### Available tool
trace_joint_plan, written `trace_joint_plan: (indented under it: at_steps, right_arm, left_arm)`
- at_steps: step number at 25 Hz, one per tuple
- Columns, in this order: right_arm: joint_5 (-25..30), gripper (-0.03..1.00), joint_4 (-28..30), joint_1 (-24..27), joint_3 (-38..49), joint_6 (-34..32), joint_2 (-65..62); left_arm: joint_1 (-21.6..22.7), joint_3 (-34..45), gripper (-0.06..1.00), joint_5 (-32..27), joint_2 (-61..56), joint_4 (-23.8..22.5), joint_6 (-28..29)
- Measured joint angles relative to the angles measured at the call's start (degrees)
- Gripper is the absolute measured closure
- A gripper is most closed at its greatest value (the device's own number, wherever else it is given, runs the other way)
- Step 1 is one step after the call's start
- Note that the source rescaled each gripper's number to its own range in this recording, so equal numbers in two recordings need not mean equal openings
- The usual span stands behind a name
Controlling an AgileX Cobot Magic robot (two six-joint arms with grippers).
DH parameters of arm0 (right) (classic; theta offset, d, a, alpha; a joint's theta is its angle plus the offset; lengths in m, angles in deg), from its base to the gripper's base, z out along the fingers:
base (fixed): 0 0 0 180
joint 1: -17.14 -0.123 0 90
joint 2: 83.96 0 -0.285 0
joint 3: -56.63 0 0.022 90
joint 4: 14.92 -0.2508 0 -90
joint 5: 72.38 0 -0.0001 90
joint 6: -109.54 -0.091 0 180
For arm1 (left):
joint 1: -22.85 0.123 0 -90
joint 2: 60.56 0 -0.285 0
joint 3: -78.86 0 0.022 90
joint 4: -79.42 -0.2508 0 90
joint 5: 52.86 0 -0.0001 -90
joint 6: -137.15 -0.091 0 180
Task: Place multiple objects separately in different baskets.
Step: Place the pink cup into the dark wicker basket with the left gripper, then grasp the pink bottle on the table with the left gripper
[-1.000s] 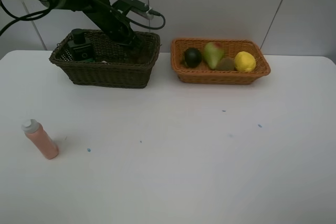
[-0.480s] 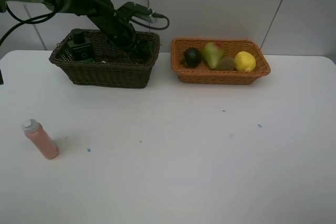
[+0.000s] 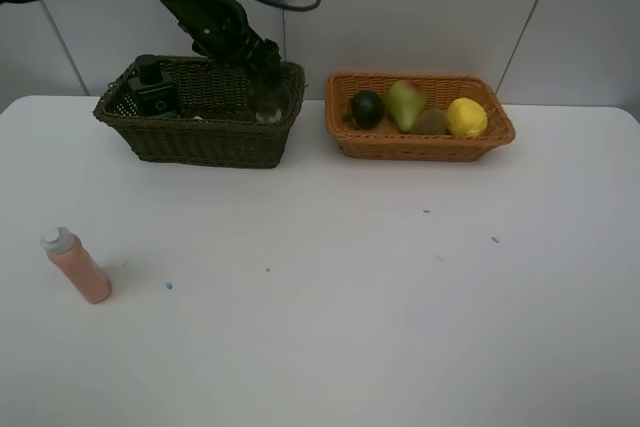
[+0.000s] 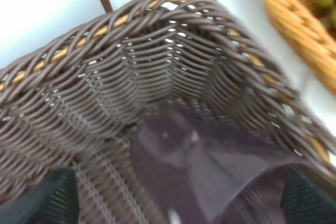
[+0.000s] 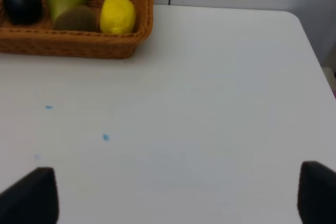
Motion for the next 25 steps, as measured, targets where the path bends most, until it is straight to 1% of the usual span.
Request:
trace_joint_plan:
  at_steps: [3,10,11,14,18,22,25]
  right_arm:
    - [0.0,-0.03,0.0,0.0,0.0,0.0,0.0]
    - [0.0,-0.03,0.0,0.0,0.0,0.0,0.0]
    - [0.0,-0.03,0.0,0.0,0.0,0.0,0.0]
    - [0.0,-0.03,0.0,0.0,0.0,0.0,0.0]
    - [0.0,-0.03,0.0,0.0,0.0,0.0,0.0]
    - [0.0,-0.03,0.0,0.0,0.0,0.0,0.0]
    - [0.0,-0.03,0.0,0.0,0.0,0.0,0.0]
  left_arm:
    - [0.0,0.0,-0.05,-6.8,-4.0,0.0,0.0]
    - [0.0,0.0,-0.05,-25.6,-13.1,0.0,0.1]
    - [0.0,0.0,-0.05,-27.2,-14.4,0.0,0.2]
    - [0.0,2.1,-0.05,-28.4,-19.2,0.3,0.2]
    - [0.0,8.2,-0.05,-28.7,-27.3,0.6,0.2]
    - [0.0,17.8,-0.05,-28.7,-35.6,-0.5,1.0]
    - [0.0,26.7,-0.05,-28.9,-41.8,-1.4,2.4]
